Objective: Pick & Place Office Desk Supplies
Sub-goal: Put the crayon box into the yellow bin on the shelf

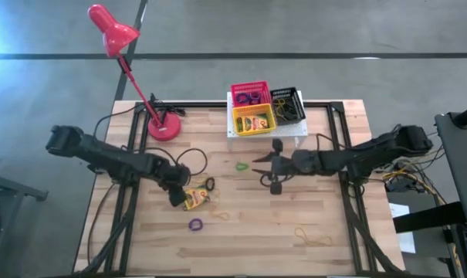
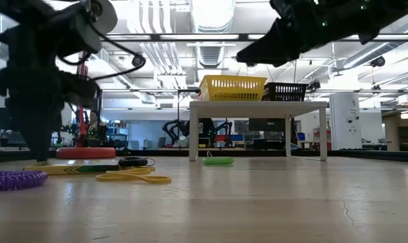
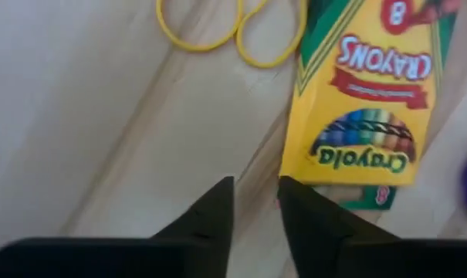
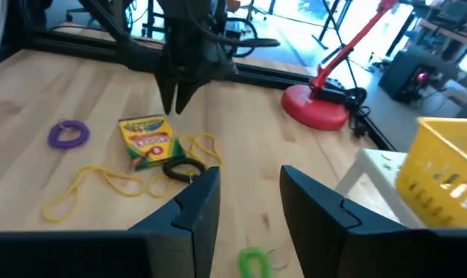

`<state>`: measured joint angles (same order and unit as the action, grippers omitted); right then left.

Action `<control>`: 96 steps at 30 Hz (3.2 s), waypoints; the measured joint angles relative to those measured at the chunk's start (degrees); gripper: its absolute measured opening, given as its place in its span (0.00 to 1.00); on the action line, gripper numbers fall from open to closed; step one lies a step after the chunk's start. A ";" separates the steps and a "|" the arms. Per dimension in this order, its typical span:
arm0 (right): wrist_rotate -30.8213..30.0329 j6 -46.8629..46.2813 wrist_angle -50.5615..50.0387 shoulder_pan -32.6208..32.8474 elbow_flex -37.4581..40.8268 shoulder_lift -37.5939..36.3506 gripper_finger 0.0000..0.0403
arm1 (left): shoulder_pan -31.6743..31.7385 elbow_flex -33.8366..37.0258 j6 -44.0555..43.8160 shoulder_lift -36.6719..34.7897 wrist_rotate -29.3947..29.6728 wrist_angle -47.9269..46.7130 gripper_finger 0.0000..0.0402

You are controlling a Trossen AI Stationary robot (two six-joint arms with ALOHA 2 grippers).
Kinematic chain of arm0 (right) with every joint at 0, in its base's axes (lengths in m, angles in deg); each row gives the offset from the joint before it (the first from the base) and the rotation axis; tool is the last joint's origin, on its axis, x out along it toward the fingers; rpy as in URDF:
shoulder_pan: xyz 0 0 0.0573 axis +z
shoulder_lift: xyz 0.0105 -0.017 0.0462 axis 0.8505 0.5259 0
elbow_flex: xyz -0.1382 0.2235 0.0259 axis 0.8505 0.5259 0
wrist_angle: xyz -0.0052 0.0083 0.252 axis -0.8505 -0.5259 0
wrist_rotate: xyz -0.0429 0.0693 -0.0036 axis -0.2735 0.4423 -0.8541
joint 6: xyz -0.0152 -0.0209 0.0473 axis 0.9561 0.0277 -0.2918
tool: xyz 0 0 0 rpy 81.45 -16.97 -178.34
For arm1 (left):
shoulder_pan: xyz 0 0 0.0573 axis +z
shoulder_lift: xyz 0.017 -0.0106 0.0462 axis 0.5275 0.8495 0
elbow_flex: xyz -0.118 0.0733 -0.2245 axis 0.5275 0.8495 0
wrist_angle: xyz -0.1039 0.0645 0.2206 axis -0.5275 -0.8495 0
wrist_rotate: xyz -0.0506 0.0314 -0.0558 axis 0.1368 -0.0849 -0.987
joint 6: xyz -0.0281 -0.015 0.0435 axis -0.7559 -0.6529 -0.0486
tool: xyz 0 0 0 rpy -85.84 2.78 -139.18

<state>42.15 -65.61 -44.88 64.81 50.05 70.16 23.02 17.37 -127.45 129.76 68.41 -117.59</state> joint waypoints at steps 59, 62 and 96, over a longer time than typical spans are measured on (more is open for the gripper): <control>1.88 -24.23 -8.79 10.06 5.21 -4.99 0.16 | -0.94 -23.30 17.61 33.28 -6.95 40.01 0.01; 6.00 -29.70 -8.39 10.10 6.39 -2.22 0.20 | -0.54 -23.78 18.34 31.77 -6.55 36.33 0.01; 16.31 -31.66 -12.65 10.34 -4.08 22.28 0.34 | 0.39 -10.12 14.16 31.24 1.50 49.25 0.01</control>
<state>58.46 -97.28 -57.53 75.15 45.97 92.45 23.41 7.25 -113.29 161.00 69.92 -68.34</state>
